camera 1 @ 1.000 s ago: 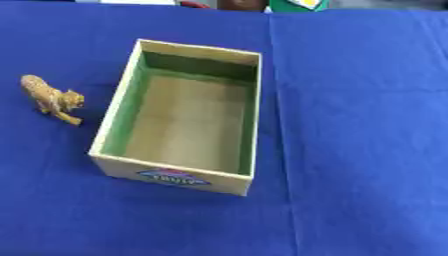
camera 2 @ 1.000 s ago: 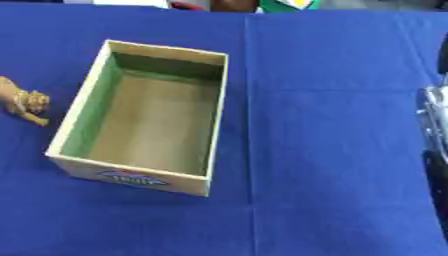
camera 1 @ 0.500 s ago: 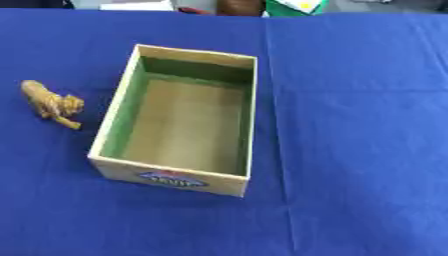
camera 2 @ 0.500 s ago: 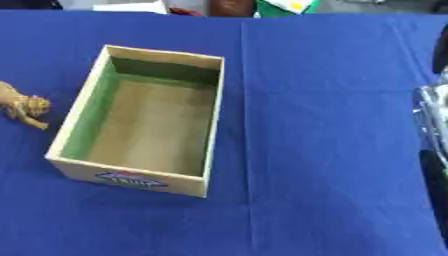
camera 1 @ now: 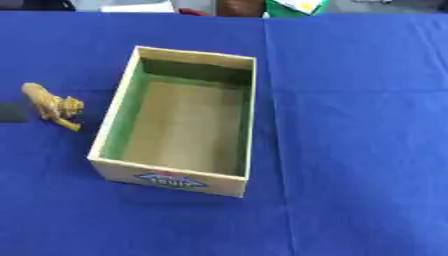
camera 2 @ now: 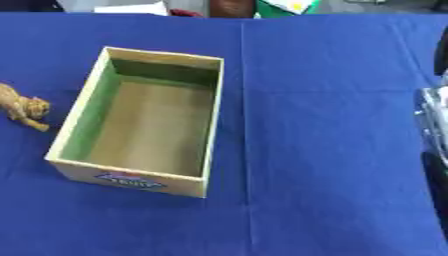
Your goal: Pick up objects on the table and place them in the box.
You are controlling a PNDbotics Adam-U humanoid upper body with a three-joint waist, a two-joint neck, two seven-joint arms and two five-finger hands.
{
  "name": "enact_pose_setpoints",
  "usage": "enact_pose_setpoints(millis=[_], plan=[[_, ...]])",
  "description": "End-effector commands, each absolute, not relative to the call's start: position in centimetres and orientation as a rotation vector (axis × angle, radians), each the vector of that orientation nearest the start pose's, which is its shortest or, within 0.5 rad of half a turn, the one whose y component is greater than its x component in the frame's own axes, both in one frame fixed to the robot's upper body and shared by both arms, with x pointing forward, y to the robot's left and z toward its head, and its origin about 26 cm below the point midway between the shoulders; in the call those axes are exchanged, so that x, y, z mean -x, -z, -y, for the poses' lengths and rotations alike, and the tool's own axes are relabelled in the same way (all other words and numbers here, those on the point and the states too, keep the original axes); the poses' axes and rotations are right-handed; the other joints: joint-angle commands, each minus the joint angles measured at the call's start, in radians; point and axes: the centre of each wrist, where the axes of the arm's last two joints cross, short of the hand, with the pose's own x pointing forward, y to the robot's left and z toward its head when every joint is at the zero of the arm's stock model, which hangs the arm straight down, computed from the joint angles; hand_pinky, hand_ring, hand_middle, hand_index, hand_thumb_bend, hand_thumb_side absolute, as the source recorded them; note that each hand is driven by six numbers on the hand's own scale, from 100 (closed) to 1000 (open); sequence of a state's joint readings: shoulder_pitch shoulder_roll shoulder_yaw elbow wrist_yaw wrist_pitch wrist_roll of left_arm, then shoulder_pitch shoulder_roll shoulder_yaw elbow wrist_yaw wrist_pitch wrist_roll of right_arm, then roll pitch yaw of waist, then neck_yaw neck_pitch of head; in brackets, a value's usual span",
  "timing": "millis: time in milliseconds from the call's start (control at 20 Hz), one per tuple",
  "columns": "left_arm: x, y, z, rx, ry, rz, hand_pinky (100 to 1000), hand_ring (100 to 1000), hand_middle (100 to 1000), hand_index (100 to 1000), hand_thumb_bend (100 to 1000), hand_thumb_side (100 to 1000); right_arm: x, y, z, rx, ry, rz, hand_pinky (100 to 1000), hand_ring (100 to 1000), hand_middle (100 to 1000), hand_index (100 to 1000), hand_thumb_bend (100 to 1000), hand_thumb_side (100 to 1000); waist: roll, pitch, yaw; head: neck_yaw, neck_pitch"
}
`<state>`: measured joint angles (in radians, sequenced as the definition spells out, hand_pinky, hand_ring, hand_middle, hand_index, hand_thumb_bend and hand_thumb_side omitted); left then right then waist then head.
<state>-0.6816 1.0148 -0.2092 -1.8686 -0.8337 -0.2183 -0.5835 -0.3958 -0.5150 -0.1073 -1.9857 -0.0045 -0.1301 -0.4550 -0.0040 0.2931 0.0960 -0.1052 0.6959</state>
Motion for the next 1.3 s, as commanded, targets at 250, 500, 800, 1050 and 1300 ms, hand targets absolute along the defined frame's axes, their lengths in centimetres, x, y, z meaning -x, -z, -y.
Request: enact_pose_setpoints(millis=[250, 500, 800, 1050, 1300], plan=[[-33.8, -33.7, -29.5, 1.628, -2.79, -1.596, 774, 912, 902, 1000, 552, 733, -29.9, -26.5, 30.4, -0.77, -0.032, -3.524, 802, 701, 764, 852, 100, 1000, 0.007, -0.018, -0.004, 0.006, -0.008], [-35.1, -33.4, -30.1, 1.571, -2.929, -1.576, 808, 943, 955, 1000, 449, 533, -29.9, -26.5, 30.4, -0.769, -0.029, -3.528, 803, 701, 764, 849, 100, 1000, 0.009, -0.017, -0.006, 0.006, -0.011], [-35.8, -33.1, -30.6, 1.511, -3.057, -1.488, 812, 937, 940, 1000, 330, 494, -29.9, -26.5, 30.4, -0.766, -0.028, -3.53, 803, 700, 764, 847, 100, 1000, 0.009, -0.017, -0.007, 0.009, -0.016], [-37.0, -32.6, -30.9, 1.541, -3.106, -1.407, 807, 930, 941, 1000, 255, 478, -29.9, -26.5, 30.3, -0.762, -0.026, -3.531, 803, 700, 763, 846, 100, 1000, 0.009, -0.015, -0.011, 0.014, -0.019], [-38.9, -31.4, -31.8, 1.581, -3.19, -1.32, 811, 934, 945, 1000, 206, 455, -29.9, -26.5, 30.3, -0.758, -0.02, -3.531, 803, 699, 762, 843, 100, 1000, 0.01, -0.013, -0.016, 0.018, -0.018]])
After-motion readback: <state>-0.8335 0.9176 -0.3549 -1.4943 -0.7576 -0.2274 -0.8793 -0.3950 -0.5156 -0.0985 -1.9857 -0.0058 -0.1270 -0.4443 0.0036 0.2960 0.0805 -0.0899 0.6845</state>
